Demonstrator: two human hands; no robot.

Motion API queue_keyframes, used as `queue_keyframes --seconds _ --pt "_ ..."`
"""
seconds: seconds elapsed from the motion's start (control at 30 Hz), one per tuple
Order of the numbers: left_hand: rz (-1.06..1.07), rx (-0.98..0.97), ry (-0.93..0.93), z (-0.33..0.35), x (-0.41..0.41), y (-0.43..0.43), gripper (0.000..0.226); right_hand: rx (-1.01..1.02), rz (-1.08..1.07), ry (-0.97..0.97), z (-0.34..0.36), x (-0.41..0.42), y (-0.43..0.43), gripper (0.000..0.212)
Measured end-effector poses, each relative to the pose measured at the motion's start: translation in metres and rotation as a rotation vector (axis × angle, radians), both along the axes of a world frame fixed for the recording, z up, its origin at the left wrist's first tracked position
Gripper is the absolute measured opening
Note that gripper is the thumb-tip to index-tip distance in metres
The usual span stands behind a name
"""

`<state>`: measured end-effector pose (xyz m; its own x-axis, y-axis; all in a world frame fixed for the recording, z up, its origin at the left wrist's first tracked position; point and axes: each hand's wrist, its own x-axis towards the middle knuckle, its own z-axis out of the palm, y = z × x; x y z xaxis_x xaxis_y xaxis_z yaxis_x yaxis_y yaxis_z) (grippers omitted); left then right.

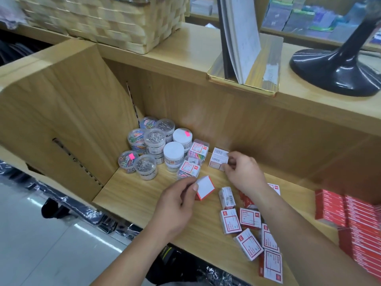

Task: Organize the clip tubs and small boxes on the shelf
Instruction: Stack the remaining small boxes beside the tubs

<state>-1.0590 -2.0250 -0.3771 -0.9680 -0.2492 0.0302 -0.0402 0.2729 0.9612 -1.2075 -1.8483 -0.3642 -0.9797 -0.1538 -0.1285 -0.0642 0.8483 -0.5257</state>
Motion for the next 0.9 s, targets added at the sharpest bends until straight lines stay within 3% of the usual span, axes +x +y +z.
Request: queue_keyframes --seconds 0.13,0.23,0.3,0.43,0.6,0.9 --pt "0.013 0.080 -0.010 0.002 -0.001 0.000 0.019 -0.002 -0.001 0.014 0.006 0.008 0.001 0.035" --pt "0.000 0.122 0.064 0.010 -0.002 0.005 0.023 -0.225 -0.035 0.087 0.027 0.027 0.005 0.025" --pt "0.027 0.121 0.156 0.016 -0.006 0.012 0.027 -0.419 -0.039 -0.014 0.051 0.049 0.007 0.027" --pt "0.072 0.164 0.283 0.027 -0.011 0.036 0.034 -0.736 -0.042 -0.437 0.072 0.079 0.006 0.042" --pt "0.001 0.332 0.217 0.029 -0.011 0.047 0.057 -1.010 -0.149 -0.435 0.073 0.083 0.018 0.030" --pt "-0.018 0.434 0.100 0.035 -0.012 0.049 0.021 -1.021 0.019 -0.419 0.072 0.088 0.031 0.037"
